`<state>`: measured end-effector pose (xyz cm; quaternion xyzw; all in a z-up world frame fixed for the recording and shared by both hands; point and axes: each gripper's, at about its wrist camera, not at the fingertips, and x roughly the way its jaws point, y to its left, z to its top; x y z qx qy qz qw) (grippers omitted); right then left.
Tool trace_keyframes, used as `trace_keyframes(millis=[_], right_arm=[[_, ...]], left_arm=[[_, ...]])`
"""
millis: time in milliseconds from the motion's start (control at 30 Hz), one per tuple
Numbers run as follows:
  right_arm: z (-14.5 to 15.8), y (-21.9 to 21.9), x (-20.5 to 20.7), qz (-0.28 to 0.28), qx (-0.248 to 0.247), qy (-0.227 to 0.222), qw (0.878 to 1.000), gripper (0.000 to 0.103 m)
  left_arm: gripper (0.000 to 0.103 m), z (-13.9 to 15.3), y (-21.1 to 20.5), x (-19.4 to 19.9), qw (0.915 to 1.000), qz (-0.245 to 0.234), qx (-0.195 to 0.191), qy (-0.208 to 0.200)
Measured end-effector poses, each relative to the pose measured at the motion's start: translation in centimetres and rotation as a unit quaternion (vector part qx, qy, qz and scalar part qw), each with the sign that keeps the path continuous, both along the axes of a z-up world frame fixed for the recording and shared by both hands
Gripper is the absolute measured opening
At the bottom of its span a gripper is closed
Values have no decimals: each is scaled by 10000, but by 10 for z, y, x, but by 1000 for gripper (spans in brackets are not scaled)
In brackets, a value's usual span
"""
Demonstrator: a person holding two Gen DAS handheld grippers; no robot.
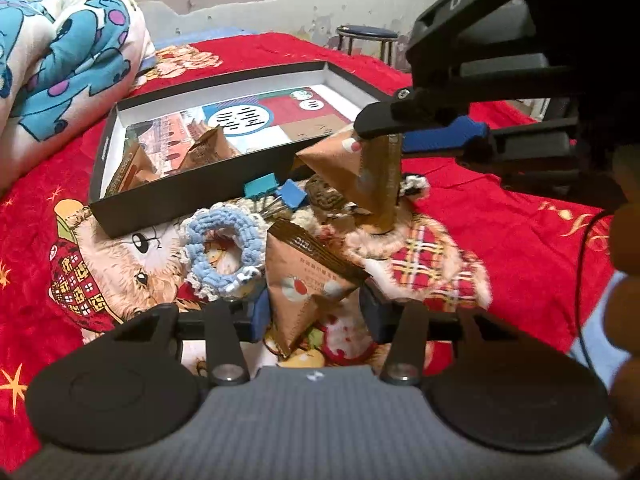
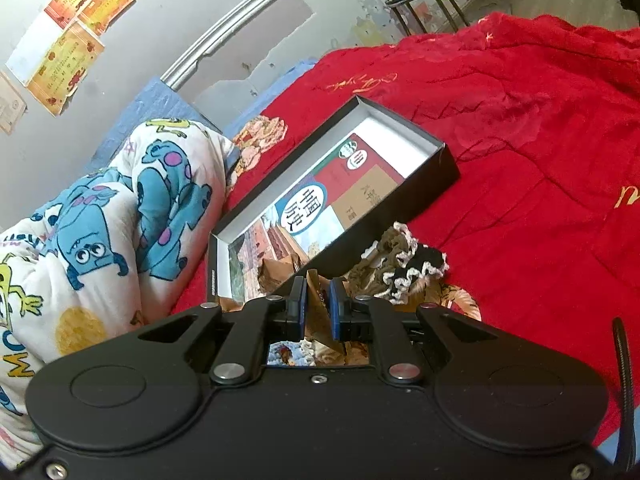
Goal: Organize objects
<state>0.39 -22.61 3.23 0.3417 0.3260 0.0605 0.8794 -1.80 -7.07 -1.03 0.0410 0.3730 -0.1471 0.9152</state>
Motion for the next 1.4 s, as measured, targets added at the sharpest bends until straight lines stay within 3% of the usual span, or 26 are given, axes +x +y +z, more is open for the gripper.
trace_keyframes(millis=[133,167,300,500,933,1067,1233,1400], right_arm=[[7,-6,-3,-50,37,-110,9999,12],[8,-8,-3,-65,30,-136,9999,12],[10,-12,-1,-125,26,-168,9998,12],[4,-11,2,-128,28,-74,9999,12],[0,-6,4,-86,18,-42,10000,12],[6,-9,3,-130,-30,-122,9998,12],[8,-27,1,-118,800,-226,9965,12],[24,-37,-5,-83,956,-482,9942,12]], left_arm=[[51,10,-4,-10,9998,-150,-90,-114],[46,12,-5,-12,9997,-164,-112,-162],[41,18,-6,-12,9991,-207,-220,-301],[39,4,-2,0,9996,-87,-227,128],[33,-12,-16,7,9996,-114,248,-74],[31,-9,-15,4,9996,-104,200,-149],[30,1,-11,2,9997,-94,15,-236],[30,20,-4,-7,9983,-64,-154,-565]])
